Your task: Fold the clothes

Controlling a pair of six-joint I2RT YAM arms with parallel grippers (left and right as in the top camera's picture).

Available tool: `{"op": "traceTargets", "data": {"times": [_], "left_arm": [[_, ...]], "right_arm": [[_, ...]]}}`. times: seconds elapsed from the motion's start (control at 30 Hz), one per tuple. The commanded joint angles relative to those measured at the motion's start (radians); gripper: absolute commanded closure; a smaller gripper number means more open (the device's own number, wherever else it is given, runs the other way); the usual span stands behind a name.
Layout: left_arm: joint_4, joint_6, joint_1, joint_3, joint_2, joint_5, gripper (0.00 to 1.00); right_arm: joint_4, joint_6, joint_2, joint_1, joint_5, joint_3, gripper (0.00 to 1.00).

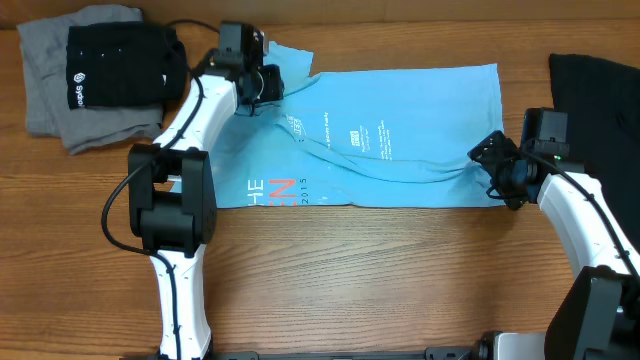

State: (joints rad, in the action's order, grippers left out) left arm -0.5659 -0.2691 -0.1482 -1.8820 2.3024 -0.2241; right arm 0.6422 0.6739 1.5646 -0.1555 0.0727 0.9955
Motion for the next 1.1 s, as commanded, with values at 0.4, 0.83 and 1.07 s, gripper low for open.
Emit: {"op": "traceTargets", "data": {"times": [0.4,0.83,1.07], "left_arm": [[-0.415,0.031,0.003,-0.124,-0.237,0.003,0.00],[-0.522,0.031,0.003,-0.118,-0.196,0.026,0.00],[-0.526,0.031,0.003,-0.117,-0.196,0.051,0.00]], "right_arm": [[0.039,-0.075,0.031,-0.002,0.034,0.057,0.26],[-0.051,-0.069,0.200,-0.005,0.033,0.053,0.36],[-0.089,-0.069,0.199,-0.011,0.033,0.053,0.60]]}}
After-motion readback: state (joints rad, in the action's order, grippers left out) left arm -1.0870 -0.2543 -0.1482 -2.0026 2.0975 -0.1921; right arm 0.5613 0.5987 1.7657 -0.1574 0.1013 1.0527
